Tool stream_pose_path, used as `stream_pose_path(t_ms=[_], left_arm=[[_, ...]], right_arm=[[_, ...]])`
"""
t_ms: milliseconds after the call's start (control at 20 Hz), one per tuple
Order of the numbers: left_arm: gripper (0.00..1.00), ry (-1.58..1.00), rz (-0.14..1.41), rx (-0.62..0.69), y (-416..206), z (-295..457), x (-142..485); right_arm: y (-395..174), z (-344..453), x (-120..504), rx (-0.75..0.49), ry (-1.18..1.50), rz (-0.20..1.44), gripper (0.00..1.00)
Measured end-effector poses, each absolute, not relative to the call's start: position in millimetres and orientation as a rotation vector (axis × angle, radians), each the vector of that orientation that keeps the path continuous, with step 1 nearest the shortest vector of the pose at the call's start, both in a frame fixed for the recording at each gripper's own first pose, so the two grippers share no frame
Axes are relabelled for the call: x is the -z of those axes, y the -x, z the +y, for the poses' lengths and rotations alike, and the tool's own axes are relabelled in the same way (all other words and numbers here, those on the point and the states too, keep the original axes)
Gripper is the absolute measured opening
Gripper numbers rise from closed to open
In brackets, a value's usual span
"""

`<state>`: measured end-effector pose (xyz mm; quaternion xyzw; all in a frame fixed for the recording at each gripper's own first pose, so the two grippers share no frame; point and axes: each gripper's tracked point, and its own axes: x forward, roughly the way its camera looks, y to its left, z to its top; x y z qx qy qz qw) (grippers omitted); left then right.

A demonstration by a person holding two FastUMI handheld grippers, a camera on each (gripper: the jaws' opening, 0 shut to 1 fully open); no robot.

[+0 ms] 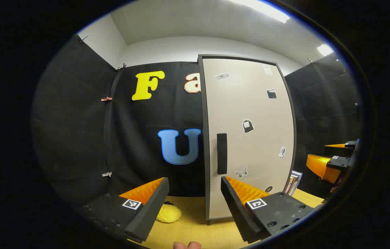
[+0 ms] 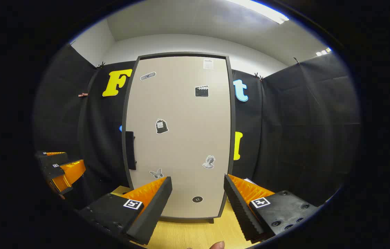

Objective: Open the cabinet door with the right hand, grasp the bottle in the cabinet with the left hand and place it on the coaster, then close the cabinet door with the right hand.

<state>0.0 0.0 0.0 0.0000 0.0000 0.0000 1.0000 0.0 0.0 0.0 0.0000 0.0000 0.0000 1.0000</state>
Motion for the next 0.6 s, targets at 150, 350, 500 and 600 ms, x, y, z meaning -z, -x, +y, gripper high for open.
stream_pose_path(t_ms=[150, 350, 500, 600], left_arm=[[0.95, 0.001, 0.001, 0.001, -0.4, 0.4, 0.1], [0.95, 0.000, 0.000, 0.000, -0.2, 0.9, 0.4], [0.95, -0.002, 0.000, -0.002, -1.6, 2.6, 2.0], [0.95, -0.002, 0.001, -0.004, -1.1, 3.5, 2.5]], right_arm=[[0.2, 0.6, 0.2, 0.001, 0.000, 0.000, 0.98], [-0.2, 1.0, 0.6, 0.001, 0.002, 0.001, 0.98], [-1.3, 2.0, 0.6, 0.001, 0.003, 0.001, 0.98], [-1.7, 2.9, 1.0, 0.000, 0.003, 0.001, 0.98]])
